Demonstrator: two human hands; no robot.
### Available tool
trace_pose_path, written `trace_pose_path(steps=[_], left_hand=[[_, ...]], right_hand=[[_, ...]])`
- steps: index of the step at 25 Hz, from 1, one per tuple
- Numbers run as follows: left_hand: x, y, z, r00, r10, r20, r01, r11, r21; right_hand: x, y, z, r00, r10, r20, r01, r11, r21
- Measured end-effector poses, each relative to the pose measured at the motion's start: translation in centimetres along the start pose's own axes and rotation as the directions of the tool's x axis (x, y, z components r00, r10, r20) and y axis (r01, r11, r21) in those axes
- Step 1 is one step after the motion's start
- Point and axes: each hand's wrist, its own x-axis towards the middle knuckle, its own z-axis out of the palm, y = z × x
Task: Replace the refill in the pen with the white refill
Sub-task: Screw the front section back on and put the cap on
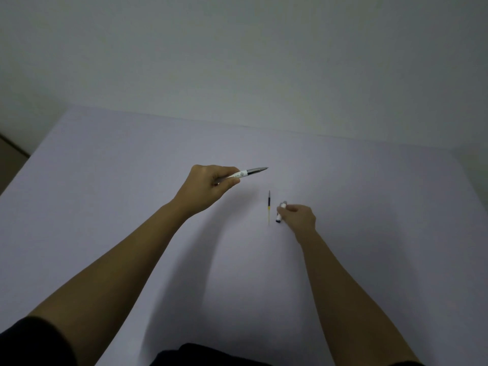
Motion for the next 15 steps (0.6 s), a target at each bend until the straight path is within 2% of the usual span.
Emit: trace_pose_path(steps=[4, 7, 11, 15], left_hand=[[0.0, 0.5, 0.4, 1.000, 0.019, 0.012, -0.019, 1.000, -0.004], [-0.1, 1.0, 0.4, 1.000, 0.026, 0.008, -0.026, 1.000, -0.010], [0.1, 1.4, 0.3, 0.999, 0.036, 0.001, -0.036, 0.999, 0.001], [0.1, 1.7, 0.2, 0.999, 0.035, -0.013, -0.035, 0.999, 0.015]], right_hand=[[-0.5, -4.1, -2.2, 1.000, -0.027, -0.004, 0.027, 0.925, 0.380], [-1.7, -7.3, -3.8, 0.993, -0.105, 0.052, 0.048, 0.765, 0.642], [-4.1, -10.0, -5.3, 0.956, -0.280, 0.089, 0.117, 0.640, 0.759], [-5.6, -10.6, -5.3, 0.934, -0.344, 0.100, 0.136, 0.598, 0.790]])
